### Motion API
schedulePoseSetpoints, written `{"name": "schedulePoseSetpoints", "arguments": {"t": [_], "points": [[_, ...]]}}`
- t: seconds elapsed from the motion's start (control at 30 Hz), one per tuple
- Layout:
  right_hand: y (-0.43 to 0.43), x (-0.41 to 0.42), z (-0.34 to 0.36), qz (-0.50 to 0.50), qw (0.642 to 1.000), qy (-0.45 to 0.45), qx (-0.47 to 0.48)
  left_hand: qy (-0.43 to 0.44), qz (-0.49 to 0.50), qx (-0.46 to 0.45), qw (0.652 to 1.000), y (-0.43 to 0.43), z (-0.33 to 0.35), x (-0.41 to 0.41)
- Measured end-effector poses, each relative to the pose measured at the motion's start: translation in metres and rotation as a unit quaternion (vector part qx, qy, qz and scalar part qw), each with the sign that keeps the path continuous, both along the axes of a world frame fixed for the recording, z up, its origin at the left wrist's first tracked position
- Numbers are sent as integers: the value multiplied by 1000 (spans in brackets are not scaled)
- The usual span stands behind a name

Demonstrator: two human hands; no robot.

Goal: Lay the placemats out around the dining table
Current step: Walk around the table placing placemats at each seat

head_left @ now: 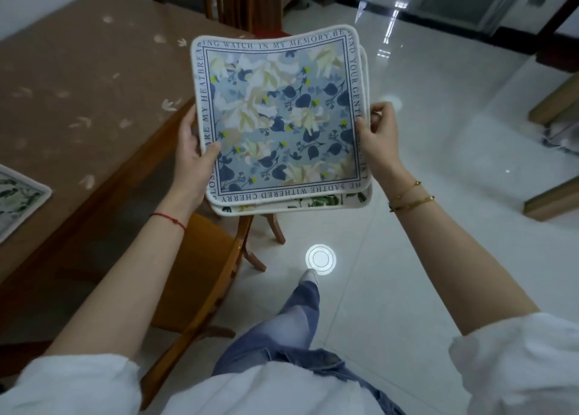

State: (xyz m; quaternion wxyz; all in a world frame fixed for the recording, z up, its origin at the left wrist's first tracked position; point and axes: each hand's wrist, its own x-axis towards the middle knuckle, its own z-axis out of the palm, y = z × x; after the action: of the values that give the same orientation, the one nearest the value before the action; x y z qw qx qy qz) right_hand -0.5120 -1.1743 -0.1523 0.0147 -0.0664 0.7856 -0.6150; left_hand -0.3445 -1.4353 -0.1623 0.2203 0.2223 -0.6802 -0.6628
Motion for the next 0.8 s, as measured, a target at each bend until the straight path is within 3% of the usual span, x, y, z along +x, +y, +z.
{"name": "schedulePoseSetpoints", "arguments": {"t": [0.37,0.8], "points": [[8,-195,19,14,1000,-27,-1,-5,2,26,1000,13,21,-193],[-40,-430,2,120,992,-38,10,-5,121,23,992,5,15,-375]]}}
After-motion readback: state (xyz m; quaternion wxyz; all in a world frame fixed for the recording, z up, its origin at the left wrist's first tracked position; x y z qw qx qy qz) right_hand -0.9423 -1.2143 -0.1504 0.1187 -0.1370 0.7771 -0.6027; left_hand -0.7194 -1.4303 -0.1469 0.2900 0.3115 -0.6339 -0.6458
